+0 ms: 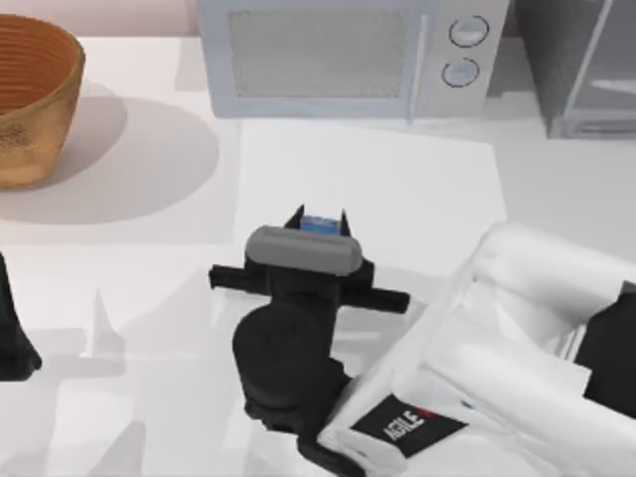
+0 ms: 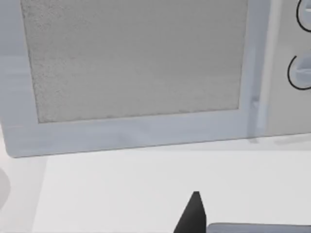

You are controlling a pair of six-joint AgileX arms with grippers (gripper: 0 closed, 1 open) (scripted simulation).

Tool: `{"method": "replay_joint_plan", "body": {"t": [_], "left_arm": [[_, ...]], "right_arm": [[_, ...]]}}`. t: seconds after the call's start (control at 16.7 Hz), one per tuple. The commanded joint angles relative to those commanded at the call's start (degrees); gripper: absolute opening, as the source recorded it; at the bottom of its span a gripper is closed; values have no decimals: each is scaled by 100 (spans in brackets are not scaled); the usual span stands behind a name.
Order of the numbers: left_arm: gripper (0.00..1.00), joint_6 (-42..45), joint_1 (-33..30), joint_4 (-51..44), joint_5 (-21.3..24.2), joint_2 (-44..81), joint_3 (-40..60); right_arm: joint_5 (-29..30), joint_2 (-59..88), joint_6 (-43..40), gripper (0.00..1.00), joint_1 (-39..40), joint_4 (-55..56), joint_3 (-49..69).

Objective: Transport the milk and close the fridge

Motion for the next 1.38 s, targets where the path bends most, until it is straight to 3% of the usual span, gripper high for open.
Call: {"method": "replay_joint_plan", "body": {"t": [0.24,0.42,0.6,1.08,1.26,1.38], "left_arm": [[100,0,0,0,0,0,0],[100,0,0,0,0,0,0],[100,0,0,0,0,0,0],[100,0,0,0,0,0,0],[100,0,0,0,0,0,0],[100,0,0,0,0,0,0]], "right_arm": [[-69,-48,12,0,-73,12,-27],[-610,-490,14,0,-576,-40,-388],[-1691,-1251,-4,0,-1484,-158,-1039],[-5689,-4007,-70,0,-4685,-606,-3269],[-6591,-4817,-88,0,-5551,-742,-3901],[-6883,-5104,-95,0,-5839,-793,-4136]]}}
